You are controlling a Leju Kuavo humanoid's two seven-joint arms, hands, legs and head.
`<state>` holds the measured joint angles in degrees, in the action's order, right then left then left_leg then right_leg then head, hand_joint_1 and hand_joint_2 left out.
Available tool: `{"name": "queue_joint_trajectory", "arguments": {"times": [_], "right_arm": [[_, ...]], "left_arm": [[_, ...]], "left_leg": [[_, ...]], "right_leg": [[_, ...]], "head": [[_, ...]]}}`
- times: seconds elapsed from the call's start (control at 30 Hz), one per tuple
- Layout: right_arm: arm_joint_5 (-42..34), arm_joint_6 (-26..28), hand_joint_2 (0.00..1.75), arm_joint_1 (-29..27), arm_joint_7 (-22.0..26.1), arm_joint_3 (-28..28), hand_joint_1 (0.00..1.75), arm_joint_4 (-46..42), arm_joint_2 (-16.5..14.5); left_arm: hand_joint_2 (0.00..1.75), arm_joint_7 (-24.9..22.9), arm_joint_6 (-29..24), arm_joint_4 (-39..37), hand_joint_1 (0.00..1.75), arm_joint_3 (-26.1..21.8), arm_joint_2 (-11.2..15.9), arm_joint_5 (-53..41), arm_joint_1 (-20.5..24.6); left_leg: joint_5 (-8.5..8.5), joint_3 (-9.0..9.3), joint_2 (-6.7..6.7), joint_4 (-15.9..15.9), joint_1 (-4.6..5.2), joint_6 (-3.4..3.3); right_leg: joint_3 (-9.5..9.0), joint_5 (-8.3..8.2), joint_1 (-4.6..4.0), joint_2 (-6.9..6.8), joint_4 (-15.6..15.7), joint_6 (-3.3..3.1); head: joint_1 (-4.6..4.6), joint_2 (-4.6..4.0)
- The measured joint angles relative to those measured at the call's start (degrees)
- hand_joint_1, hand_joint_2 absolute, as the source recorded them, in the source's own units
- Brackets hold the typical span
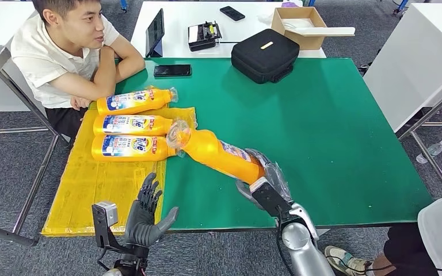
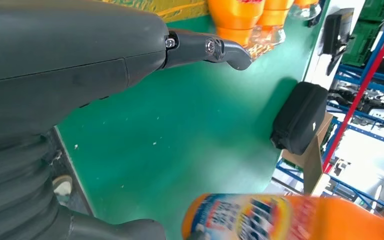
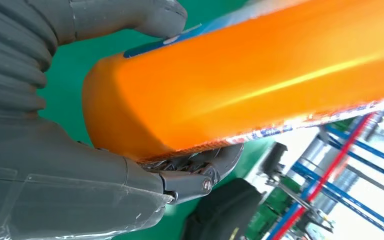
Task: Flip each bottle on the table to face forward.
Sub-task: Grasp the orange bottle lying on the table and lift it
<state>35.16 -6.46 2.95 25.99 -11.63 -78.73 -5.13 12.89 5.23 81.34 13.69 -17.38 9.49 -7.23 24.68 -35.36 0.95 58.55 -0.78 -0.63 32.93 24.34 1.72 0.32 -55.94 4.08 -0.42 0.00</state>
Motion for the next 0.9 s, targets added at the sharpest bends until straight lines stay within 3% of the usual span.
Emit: {"name": "queue_joint_trajectory", "arguments": {"times": [0.2,0.5,0.9], "right_arm": [[-2.45,0.17,1.75,-0.96,-1.33,-2.85,1.75,-2.57,-2.68],[-2.46,0.06,1.75,-1.16,-1.58,-4.19,1.75,-2.51,-3.9],[2.96,1.86,1.75,1.04,-1.58,-8.84,1.75,2.55,-5.34]], "left_arm": [[1.75,-0.01,0.25,-0.48,0.0,0.18,0.0,0.95,0.08],[1.75,1.43,1.36,-0.64,0.0,0.62,0.01,1.11,0.47],[1.75,1.73,4.08,1.03,0.0,2.39,0.04,2.49,3.65]], "left_leg": [[0.0,-0.01,0.01,0.0,-0.01,0.0],[0.0,-0.02,-0.01,0.0,0.0,0.0],[-0.02,-0.03,-0.01,0.0,-0.02,0.01]], "right_leg": [[0.05,0.0,-0.01,0.0,0.0,0.0],[0.06,0.0,0.0,0.01,0.0,0.0],[0.07,0.0,-0.01,0.01,-0.03,-0.01]], "head": [[-0.02,0.0],[-0.01,0.0],[-0.01,0.0]]}}
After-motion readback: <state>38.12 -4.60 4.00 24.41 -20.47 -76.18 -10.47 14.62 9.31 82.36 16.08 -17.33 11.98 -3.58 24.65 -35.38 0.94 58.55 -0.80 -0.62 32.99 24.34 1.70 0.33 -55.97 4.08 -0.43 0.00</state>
